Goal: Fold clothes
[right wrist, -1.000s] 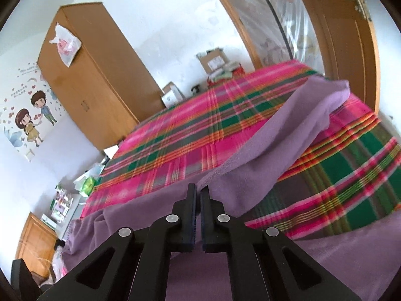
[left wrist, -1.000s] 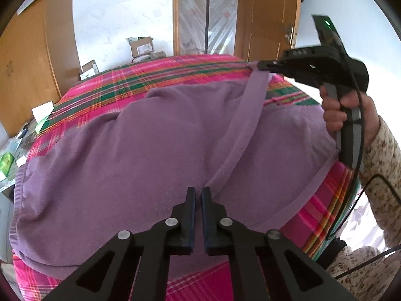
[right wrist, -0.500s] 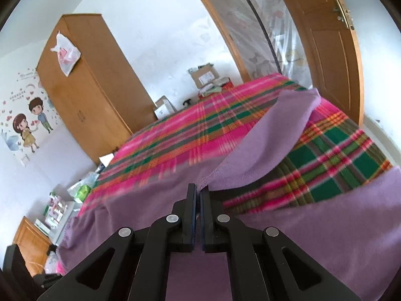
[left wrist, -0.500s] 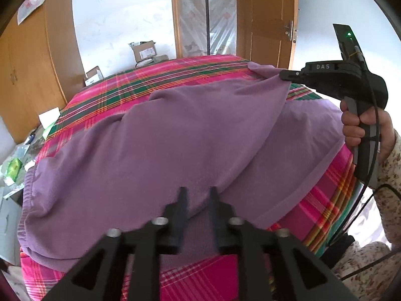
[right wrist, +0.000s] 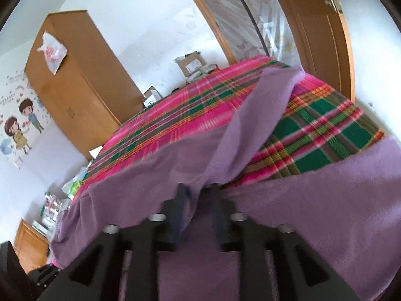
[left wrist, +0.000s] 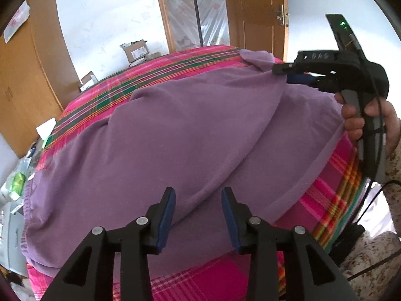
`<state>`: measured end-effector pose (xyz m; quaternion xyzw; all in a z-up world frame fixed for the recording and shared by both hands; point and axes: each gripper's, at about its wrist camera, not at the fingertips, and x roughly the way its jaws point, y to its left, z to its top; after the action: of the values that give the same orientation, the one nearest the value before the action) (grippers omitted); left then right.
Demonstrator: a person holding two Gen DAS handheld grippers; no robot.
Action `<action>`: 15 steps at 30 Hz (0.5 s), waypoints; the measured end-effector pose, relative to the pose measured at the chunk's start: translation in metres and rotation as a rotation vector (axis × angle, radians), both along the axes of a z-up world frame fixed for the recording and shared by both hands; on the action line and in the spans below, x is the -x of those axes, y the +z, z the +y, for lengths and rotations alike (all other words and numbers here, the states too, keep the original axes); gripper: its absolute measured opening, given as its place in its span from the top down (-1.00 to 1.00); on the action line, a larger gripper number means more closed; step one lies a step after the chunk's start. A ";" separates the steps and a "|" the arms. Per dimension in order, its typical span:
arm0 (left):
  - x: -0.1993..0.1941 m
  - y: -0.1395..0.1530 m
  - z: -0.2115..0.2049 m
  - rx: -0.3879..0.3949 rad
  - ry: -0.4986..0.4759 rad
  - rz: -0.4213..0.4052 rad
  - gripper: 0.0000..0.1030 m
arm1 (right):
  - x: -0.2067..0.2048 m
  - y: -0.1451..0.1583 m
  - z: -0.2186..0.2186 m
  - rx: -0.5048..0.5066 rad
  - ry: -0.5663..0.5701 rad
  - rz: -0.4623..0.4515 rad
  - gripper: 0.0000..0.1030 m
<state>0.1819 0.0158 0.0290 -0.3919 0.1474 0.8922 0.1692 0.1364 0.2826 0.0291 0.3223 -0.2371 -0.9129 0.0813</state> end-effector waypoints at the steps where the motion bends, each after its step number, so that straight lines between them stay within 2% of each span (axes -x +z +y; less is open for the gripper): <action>1: 0.000 -0.001 0.001 -0.001 -0.002 -0.003 0.25 | 0.000 -0.001 0.002 0.012 -0.001 0.000 0.14; 3: 0.001 -0.002 0.003 -0.002 -0.009 -0.009 0.25 | 0.000 -0.001 0.004 0.035 0.009 0.012 -0.02; 6: 0.004 -0.003 0.006 0.009 -0.011 -0.010 0.25 | 0.006 0.000 0.001 0.040 0.031 -0.002 -0.04; 10: 0.008 -0.005 0.007 0.017 -0.004 -0.011 0.23 | 0.019 -0.005 -0.008 0.016 0.059 -0.073 -0.05; 15: 0.012 -0.005 0.012 0.041 0.002 -0.006 0.22 | 0.028 -0.008 -0.004 0.062 0.037 -0.101 -0.05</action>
<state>0.1694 0.0282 0.0242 -0.3980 0.1651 0.8880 0.1608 0.1087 0.2785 0.0209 0.3698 -0.2628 -0.8860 0.0960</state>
